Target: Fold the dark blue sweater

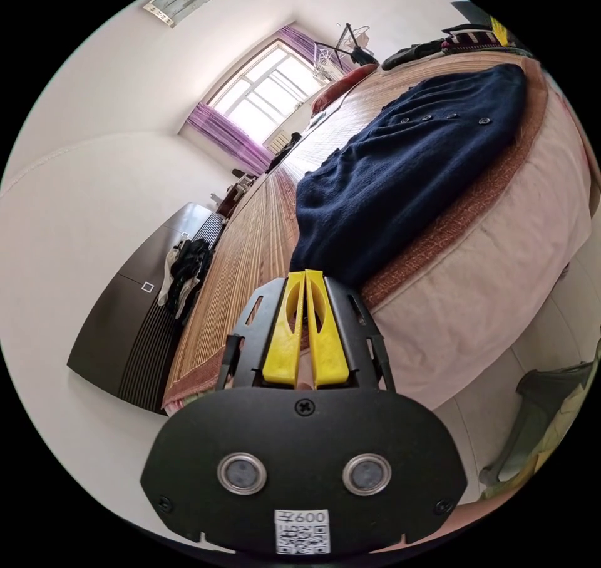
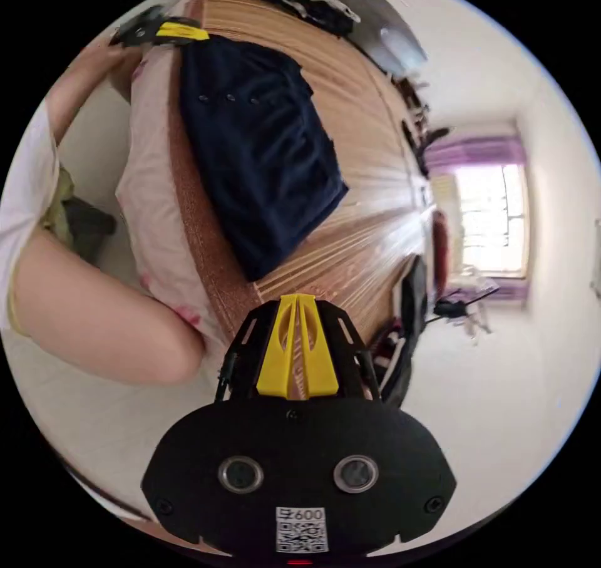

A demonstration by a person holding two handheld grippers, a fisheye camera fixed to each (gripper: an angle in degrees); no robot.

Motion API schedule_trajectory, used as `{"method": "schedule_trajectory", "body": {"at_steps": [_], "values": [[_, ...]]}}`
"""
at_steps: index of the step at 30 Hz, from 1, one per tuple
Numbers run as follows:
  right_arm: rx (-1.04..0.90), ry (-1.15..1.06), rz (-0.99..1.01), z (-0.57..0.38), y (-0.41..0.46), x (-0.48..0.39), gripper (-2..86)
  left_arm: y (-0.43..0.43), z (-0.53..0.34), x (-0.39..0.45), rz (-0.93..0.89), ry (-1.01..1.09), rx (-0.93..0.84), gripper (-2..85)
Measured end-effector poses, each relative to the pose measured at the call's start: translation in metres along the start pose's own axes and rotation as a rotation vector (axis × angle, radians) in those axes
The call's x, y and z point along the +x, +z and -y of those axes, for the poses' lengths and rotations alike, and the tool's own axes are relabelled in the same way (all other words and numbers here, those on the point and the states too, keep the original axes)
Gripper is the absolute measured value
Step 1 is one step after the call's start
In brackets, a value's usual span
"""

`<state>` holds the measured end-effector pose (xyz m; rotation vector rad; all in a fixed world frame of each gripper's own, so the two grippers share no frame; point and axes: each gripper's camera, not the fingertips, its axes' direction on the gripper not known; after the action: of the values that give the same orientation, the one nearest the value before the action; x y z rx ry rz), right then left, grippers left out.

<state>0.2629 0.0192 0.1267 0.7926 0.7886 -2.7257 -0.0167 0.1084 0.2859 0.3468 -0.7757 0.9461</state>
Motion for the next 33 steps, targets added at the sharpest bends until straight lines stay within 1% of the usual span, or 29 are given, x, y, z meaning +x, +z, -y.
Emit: {"method": "schedule_trajectory", "body": {"at_steps": [1, 2, 3, 4, 6, 7, 8, 11, 14, 17, 20, 25, 28, 33], "values": [[-0.041, -0.077, 0.023, 0.011, -0.01, -0.026, 0.2, 0.001, 0.0, 0.0, 0.002, 0.001, 0.001, 0.0], [-0.11, -0.054, 0.049, 0.024, -0.012, -0.04, 0.8, 0.001, -0.001, 0.0, 0.004, 0.002, 0.001, 0.0], [-0.13, -0.029, 0.051, 0.03, -0.012, -0.045, 3.1, 0.002, -0.001, 0.0, 0.008, 0.005, 0.0, 0.0], [-0.142, -0.003, 0.039, 0.037, -0.014, -0.056, 7.7, 0.003, -0.001, 0.001, 0.01, 0.007, -0.001, 0.0], [-0.062, -0.005, -0.045, 0.045, -0.026, -0.076, 7.4, 0.005, -0.001, 0.002, 0.022, 0.015, -0.002, 0.0], [0.018, -0.045, -0.1, 0.05, -0.036, -0.093, 3.7, 0.006, -0.002, 0.003, 0.027, 0.017, -0.002, 0.0], [0.022, -0.116, -0.114, 0.06, -0.037, -0.107, 2.0, 0.006, -0.002, 0.003, 0.028, 0.018, -0.002, 0.0], [-0.123, -0.228, -0.123, 0.089, -0.019, -0.127, 4.8, 0.01, -0.003, 0.0, 0.014, 0.002, -0.008, 0.0], [-0.084, -0.275, -0.118, 0.102, -0.024, -0.134, 4.0, 0.014, -0.006, -0.006, -0.01, -0.029, -0.008, 0.0], [-0.147, -0.341, -0.139, 0.114, -0.016, -0.145, 3.4, 0.017, -0.008, -0.007, -0.014, -0.041, -0.004, 0.0], [-0.135, -0.433, -0.161, 0.118, -0.015, -0.163, 2.7, 0.02, -0.012, -0.005, -0.002, -0.035, 0.003, 0.0], [-0.148, -0.397, -0.165, 0.136, -0.025, -0.167, 4.4, 0.026, -0.017, -0.006, -0.01, -0.054, 0.01, 0.0], [-0.158, -0.367, -0.104, 0.147, -0.031, -0.164, 6.1, 0.029, -0.02, -0.007, -0.014, -0.065, 0.016, 0.0], [-0.169, -0.396, -0.078, 0.162, -0.023, -0.165, 6.1, 0.035, -0.027, -0.011, -0.038, -0.119, 0.022, 0.0]]}}
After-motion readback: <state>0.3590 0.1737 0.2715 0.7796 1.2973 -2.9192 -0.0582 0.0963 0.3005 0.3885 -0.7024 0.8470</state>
